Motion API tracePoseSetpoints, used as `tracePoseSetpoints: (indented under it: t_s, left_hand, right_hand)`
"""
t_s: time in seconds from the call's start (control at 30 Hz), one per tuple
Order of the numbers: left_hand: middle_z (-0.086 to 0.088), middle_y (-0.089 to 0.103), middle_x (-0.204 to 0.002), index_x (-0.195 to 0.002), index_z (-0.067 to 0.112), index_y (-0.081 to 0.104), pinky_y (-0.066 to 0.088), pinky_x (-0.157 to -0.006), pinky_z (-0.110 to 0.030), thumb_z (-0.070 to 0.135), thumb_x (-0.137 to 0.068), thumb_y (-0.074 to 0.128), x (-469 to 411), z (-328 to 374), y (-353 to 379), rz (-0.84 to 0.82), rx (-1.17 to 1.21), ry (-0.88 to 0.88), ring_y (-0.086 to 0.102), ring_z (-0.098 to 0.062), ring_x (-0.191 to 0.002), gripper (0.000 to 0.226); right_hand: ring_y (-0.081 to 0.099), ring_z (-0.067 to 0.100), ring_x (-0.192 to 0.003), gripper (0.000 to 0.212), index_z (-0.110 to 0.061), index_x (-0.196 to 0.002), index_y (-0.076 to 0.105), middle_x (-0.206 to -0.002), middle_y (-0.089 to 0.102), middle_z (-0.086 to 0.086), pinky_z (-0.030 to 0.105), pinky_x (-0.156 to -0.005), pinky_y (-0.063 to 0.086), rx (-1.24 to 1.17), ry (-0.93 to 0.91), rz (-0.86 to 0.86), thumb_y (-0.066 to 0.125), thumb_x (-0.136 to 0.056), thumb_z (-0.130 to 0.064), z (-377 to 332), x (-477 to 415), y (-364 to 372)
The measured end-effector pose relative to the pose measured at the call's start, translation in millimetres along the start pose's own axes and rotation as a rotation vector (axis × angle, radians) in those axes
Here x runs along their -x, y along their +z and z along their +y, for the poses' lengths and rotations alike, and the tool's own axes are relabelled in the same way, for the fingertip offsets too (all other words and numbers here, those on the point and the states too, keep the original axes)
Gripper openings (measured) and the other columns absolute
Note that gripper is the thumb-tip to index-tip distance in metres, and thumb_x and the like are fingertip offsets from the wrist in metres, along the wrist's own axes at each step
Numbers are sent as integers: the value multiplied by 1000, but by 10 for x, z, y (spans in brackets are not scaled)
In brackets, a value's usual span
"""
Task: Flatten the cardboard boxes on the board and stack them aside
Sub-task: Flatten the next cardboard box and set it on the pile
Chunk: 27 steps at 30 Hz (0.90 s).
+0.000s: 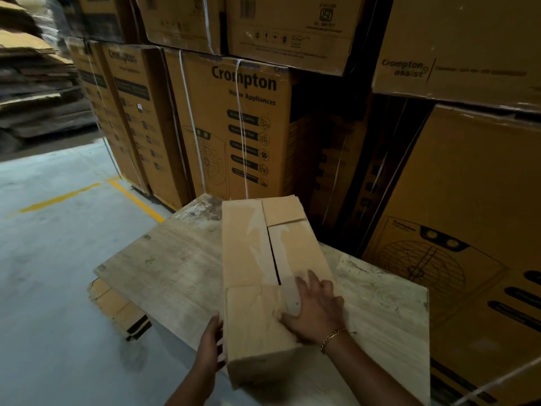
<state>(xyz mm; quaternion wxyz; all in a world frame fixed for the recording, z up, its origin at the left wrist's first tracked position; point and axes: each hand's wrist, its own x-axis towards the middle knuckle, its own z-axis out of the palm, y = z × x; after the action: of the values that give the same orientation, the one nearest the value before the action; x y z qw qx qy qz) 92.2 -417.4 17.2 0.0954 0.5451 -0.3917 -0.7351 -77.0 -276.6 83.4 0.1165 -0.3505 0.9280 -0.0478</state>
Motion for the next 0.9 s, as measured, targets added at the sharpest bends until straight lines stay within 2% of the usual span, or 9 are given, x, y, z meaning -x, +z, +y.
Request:
tracePoseSetpoints:
  t_s: [0.1, 0.2, 0.3, 0.43, 0.53, 0.63, 0.7, 0.8, 0.9]
  left_hand:
    - [-7, 40, -154, -149, 22, 38, 34, -114, -49, 69, -82, 57, 34, 120, 42, 58, -352, 383, 43, -27, -134, 84]
    - [6, 1, -166, -158, 30, 10, 17, -119, -47, 71, -82, 57, 106, 279, 163, 133, -1140, 786, 7, -20, -152, 99]
    - [3, -16, -165, -159, 27, -1, -2, -121, -51, 68, -74, 65, 109, 435, 339, -163, -1611, 742, -16, -22, -152, 115]
    - [-5, -18, -165, -158, 25, -10, -2, -117, -66, 51, -74, 75, 125, 622, 581, -269, -1777, 573, -21, -36, -149, 122]
    - [-4, -6, -164, -158, 27, -7, 11, -110, -76, 40, -70, 83, 235, 722, 753, -244, -1835, 532, -10, -40, -150, 127]
    - [-3, 4, -156, -157, 26, -5, 28, -103, -75, 39, -63, 88, 328, 804, 848, -188, -1873, 530, 2, -38, -145, 133]
    - [-4, 10, -150, -156, 25, 1, 36, -99, -73, 38, -60, 90, 365, 831, 880, -161, -1873, 544, 9, -37, -141, 131]
    - [-4, 20, -137, -146, 23, 16, 42, -93, -68, 39, -56, 91, 431, 815, 890, -39, -1888, 671, 21, -34, -129, 119]
    - [-6, 24, -132, -143, 21, 16, 41, -95, -62, 39, -61, 83, 535, 728, 810, 151, -1883, 954, 28, -32, -121, 108]
  right_hand:
    - [1, 40, -149, 124, -31, -157, 4, -166, -8, 4, 60, -115, 17, 4, 95, -132, 48, -59, -93, 131, -103, 43]
    - [-3, 41, -149, 133, -32, -157, 3, -165, -14, 5, 59, -116, 20, -45, 125, -153, 53, -51, -94, 165, -171, 38]
    - [0, 42, -149, 129, -31, -157, 5, -165, -11, 6, 57, -116, 25, -35, 142, -184, 61, -55, -86, 129, -232, -31]
    - [10, 43, -147, 124, -31, -157, 9, -166, 0, 6, 53, -114, 29, -18, 133, -217, 61, -55, -80, 81, -289, -141]
    - [32, 36, -139, 109, -32, -152, 27, -158, 28, 3, 43, -106, 38, -128, 91, -196, 58, -58, -78, 191, -299, -334]
    - [55, 23, -116, 87, -39, -136, 49, -136, 56, -4, 34, -88, 47, -319, 57, -127, 58, -56, -72, 323, -266, -473]
    - [60, 18, -100, 73, -39, -121, 60, -118, 65, -7, 32, -81, 50, -413, 57, -65, 61, -55, -68, 353, -224, -509]
    - [64, 16, -89, 54, -30, -103, 70, -100, 70, -9, 34, -79, 55, -495, 57, 16, 66, -58, -60, 356, -192, -568]
    - [63, 12, -105, 55, -30, -114, 72, -119, 68, -10, 30, -86, 52, -538, 35, 48, 71, -65, -53, 402, -205, -646]
